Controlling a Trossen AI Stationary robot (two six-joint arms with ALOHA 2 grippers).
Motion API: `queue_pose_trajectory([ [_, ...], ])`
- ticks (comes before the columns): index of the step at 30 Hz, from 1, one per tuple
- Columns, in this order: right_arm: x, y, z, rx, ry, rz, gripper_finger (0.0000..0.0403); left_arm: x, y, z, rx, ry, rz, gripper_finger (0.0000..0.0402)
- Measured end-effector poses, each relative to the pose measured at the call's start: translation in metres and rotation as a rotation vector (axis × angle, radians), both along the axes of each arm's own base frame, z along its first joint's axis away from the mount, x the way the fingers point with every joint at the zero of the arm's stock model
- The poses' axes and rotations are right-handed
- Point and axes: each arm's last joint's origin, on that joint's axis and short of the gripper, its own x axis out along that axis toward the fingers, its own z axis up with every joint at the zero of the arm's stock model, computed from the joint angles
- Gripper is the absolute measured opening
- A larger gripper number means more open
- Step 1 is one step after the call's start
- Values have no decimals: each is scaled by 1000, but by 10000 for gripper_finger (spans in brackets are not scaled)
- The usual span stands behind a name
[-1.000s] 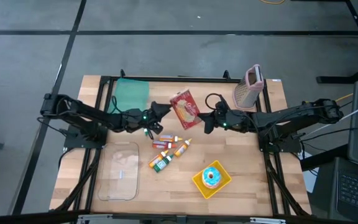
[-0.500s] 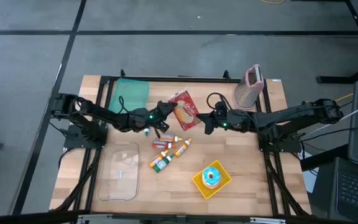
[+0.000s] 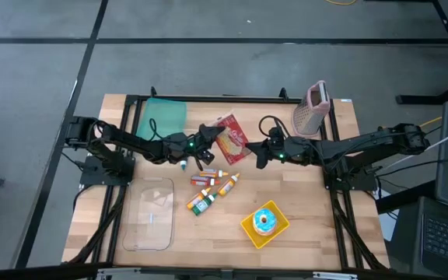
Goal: Pick & Place Food Item
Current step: Put the red popcorn bag into the blue bin
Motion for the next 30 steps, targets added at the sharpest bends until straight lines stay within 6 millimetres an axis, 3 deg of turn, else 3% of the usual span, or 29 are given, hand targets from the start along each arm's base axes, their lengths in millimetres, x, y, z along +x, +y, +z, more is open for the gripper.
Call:
queue_pose_trajectory([
  [8, 0, 0, 0, -4, -1, 0, 3, -2, 1, 0, -11, -12, 100, 17],
  [12, 0, 0, 0, -23, 5, -4, 31, -3, -1, 0, -35, -32, 162, 16],
  [20, -1, 3, 1, -168, 48, -41, 110, -15, -4, 6, -152, -144, 443, 13],
  [30, -2, 4, 0, -264, 88, -77, 171, -63, -33, 27, -280, -411, 768, 13],
])
